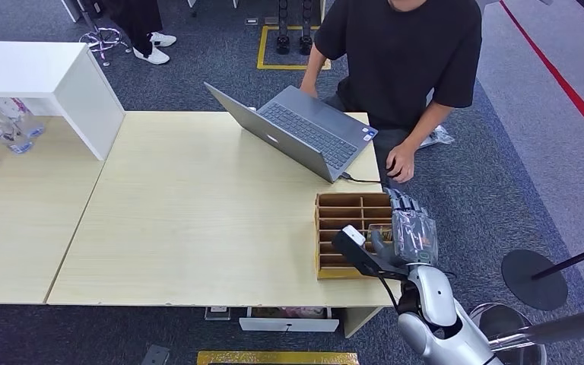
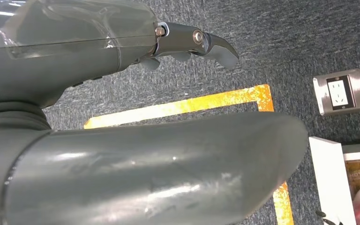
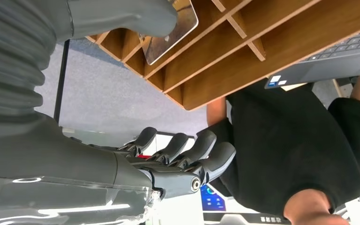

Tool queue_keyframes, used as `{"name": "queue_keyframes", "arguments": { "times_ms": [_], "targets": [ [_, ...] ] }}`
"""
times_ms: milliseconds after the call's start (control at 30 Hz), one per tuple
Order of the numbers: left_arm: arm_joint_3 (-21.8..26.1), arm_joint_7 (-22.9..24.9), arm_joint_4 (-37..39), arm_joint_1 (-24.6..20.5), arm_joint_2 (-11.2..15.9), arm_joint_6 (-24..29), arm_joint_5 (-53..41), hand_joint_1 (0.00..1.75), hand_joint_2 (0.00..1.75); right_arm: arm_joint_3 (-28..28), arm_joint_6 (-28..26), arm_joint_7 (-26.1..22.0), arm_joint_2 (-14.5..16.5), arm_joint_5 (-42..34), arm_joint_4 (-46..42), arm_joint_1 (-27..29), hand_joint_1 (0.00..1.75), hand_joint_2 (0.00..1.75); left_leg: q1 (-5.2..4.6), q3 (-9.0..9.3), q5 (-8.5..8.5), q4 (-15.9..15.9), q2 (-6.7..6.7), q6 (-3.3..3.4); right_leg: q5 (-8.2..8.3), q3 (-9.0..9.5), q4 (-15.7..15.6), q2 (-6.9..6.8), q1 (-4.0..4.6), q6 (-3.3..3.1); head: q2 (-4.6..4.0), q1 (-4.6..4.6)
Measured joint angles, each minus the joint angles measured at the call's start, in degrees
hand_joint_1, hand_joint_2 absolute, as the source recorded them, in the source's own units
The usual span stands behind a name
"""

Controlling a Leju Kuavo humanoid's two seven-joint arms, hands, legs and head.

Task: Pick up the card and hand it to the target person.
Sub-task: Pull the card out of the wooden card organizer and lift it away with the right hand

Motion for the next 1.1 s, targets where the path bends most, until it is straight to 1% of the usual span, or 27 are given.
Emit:
{"name": "queue_keyframes", "arguments": {
  "times_ms": [400,567,1100],
  "targets": [
    [0.0,-0.01,0.0,0.0,0.02,0.03,0.0,0.0,0.0,1.49,0.33,0.71,-0.44,0.0,1.4,0.0,0.5,1.75,0.0,0.0,0.0,0.0,0.0,0.0,0.0,0.0,0.0,0.0,0.0,0.0,0.0,0.01],
    [0.0,-0.03,0.0,-0.02,0.02,0.11,0.01,0.0,0.0,1.84,0.63,1.26,-0.79,0.01,1.51,0.0,0.48,1.75,0.0,0.0,0.0,0.0,0.0,0.0,0.0,0.0,0.0,0.0,0.0,0.0,0.0,0.01],
    [-0.02,0.0,0.0,-0.05,0.02,0.2,0.01,0.0,0.0,2.78,0.87,1.94,-1.27,0.37,1.51,0.0,0.51,1.75,0.0,0.0,0.0,0.0,0.0,0.0,0.0,0.0,0.0,0.0,0.0,0.0,0.0,-0.01]
  ]
}}
